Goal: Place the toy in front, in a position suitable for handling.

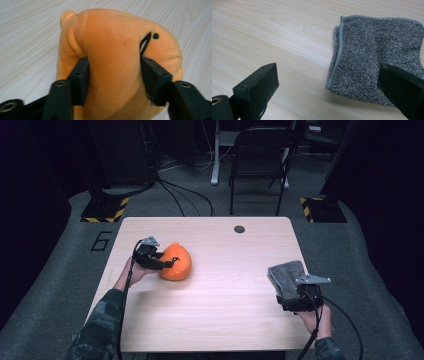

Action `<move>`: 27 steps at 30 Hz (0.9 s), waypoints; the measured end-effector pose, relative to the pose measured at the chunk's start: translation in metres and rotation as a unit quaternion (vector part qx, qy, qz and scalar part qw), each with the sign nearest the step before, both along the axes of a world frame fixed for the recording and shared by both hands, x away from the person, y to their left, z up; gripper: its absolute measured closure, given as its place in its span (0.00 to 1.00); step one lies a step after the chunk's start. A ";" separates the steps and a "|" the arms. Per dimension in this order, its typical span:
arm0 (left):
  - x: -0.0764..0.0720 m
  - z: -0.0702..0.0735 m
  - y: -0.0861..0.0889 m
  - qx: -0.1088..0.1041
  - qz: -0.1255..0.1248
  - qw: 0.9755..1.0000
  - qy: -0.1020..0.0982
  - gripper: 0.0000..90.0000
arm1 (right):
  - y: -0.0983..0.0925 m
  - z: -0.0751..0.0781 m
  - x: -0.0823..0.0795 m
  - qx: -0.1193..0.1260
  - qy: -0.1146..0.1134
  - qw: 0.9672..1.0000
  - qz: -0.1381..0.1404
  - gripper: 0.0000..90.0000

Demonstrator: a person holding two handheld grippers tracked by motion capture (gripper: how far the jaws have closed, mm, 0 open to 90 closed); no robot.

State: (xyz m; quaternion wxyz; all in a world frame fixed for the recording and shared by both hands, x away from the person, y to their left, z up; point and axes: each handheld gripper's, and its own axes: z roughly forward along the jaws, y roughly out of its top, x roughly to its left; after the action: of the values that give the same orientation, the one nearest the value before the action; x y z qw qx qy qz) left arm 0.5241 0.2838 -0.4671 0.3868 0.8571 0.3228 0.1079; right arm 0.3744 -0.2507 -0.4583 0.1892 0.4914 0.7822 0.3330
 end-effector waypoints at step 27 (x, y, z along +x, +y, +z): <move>-0.063 0.050 -0.026 -0.080 0.039 0.993 -0.081 0.77 | -0.004 0.004 0.000 0.000 -0.008 1.000 -0.009 0.05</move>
State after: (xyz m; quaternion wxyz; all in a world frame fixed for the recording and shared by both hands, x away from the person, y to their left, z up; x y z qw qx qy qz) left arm 0.4616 0.2577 -0.4175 0.4745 0.7984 0.3314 0.1660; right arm 0.3748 -0.2544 -0.4542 0.1981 0.4956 0.7762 0.3355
